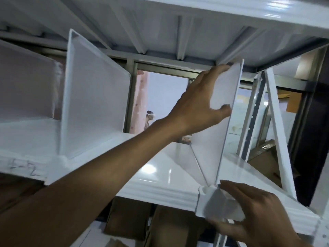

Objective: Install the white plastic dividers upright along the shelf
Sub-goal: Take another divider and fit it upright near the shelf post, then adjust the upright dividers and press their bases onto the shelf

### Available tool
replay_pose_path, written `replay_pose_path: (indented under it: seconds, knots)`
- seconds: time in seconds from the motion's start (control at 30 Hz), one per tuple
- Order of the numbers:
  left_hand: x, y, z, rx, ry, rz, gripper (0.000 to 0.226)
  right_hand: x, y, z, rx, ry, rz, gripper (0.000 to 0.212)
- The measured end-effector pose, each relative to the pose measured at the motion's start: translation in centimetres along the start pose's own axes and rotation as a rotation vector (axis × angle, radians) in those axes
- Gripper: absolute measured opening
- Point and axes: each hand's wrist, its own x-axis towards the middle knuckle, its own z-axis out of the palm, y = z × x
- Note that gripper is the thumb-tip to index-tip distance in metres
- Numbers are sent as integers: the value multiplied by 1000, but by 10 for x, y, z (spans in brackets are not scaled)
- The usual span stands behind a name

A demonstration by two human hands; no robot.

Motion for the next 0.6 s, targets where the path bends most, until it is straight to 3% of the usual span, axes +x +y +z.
replay_pose_path:
  seconds: [0.1,0.2,0.33,0.47,0.6]
  knots:
    - [-44,-9,-24,41,73,-105,68,19,-9,-19,69,167,-58,48]
    - [-96,-16,-45,24,186,-221,55,38,-23,-25,176,217,-159,40]
    - [-171,-25,-65,147,186,-376,48,59,-52,-11,325,196,-212,47]
    - [-221,-43,-99,348,152,-390,46,77,-80,6,399,186,-216,54]
    - [-234,-55,-155,354,358,-514,34,91,-115,24,396,123,-214,61]
